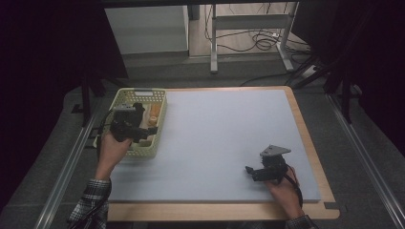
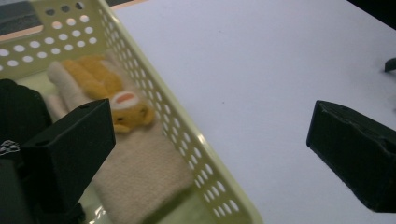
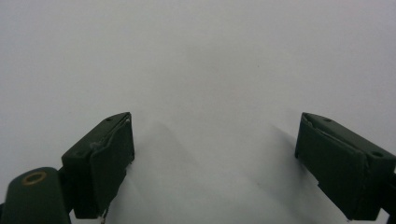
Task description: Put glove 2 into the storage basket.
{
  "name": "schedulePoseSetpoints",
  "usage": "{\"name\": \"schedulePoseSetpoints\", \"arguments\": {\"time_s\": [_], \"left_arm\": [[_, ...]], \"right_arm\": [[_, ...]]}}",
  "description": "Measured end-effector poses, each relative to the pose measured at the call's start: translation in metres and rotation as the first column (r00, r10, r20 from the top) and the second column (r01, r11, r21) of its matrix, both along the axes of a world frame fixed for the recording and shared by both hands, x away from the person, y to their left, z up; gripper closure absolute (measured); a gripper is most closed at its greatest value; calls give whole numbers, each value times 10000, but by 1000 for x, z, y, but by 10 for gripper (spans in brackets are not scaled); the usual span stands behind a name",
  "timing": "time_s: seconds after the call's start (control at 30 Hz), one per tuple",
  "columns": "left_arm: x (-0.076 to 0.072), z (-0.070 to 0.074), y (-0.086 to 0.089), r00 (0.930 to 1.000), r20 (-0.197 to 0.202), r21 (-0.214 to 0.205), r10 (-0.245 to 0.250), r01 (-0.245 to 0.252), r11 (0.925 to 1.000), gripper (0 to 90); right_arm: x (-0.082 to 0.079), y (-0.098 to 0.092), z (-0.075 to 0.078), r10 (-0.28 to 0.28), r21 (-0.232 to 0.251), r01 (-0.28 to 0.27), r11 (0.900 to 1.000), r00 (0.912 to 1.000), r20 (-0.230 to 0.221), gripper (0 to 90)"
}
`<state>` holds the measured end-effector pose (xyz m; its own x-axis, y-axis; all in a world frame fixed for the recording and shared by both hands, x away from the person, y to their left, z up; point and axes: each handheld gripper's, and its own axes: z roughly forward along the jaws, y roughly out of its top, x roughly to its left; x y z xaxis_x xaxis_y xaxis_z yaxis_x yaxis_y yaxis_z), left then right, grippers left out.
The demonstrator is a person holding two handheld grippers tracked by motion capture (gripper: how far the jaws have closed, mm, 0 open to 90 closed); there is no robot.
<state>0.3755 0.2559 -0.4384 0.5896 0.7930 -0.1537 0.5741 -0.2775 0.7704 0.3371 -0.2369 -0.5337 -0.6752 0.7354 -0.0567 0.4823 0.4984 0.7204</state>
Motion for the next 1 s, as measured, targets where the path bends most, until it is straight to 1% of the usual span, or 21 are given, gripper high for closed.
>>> {"name": "schedulePoseSetpoints", "arguments": {"time_s": [0.13, 0.17, 0.2, 0.23, 0.3, 0.37, 0.4, 0.5, 0.6, 0.63, 0.67, 0.73, 0.9, 1.0], "left_arm": [[-5, 0, -12, 9996, 75, 116, -276, 275, 9996, 17], [-5, 0, -12, 9996, 75, 116, -276, 275, 9996, 17], [-8, 1, -17, 9990, 110, 126, -423, 422, 9990, 17], [-8, 1, -17, 9990, 110, 126, -423, 422, 9990, 17], [-11, 1, -26, 9978, 171, 177, -636, 633, 9978, 17], [-12, 1, -28, 9975, 180, 181, -682, 678, 9975, 17], [-14, 1, -34, 9966, 210, 173, -798, 794, 9967, 17], [-18, 1, -43, 9945, 219, 177, -1026, 1022, 9946, 17], [-22, 0, -50, 9926, 242, 206, -1186, 1181, 9928, 16], [-22, 0, -50, 9926, 242, 206, -1186, 1181, 9928, 16], [-24, -2, -56, 9915, 217, 148, -1281, 1278, 9917, 16], [-27, -4, -62, 9906, 233, 171, -1347, 1344, 9908, 14], [-31, -9, -70, 9886, 185, 100, -1493, 1492, 9888, 13], [-37, -16, -81, 9855, 224, 178, -1684, 1680, 9856, 12]], "right_arm": [[0, 0, 0, -8, 3, 8, 10000, 10000, -5, 115], [0, 0, 0, 3, -8, -3, 10000, 10000, 20, 114], [0, 0, 0, 3, 0, -3, 10000, 10000, 13, 115], [0, 0, 0, -6, 0, 6, 10000, 10000, 5, 114], [0, 0, 0, -3, 2, 3, 10000, 10000, 6, 114], [0, 0, 0, -5, 5, 5, 10000, 10000, 3, 114], [0, 0, 0, -5, 7, 5, 10000, 10000, 2, 114], [0, 0, 0, -5, 7, 5, 10000, 10000, 1, 114], [0, 0, 0, -4, -6, 4, 10000, 10000, 18, 115], [0, 0, 0, -10, -2, 10, 10000, 10000, 1, 115], [0, 0, 0, -11, -2, 11, 10000, 10000, -1, 114], [0, 0, 0, 6, -6, -6, 10000, 10000, 24, 115], [0, 0, 0, -12, -1, 12, 10000, 10000, -1, 115], [0, 0, 0, 6, -9, -6, 10000, 10000, -7, 114]]}}
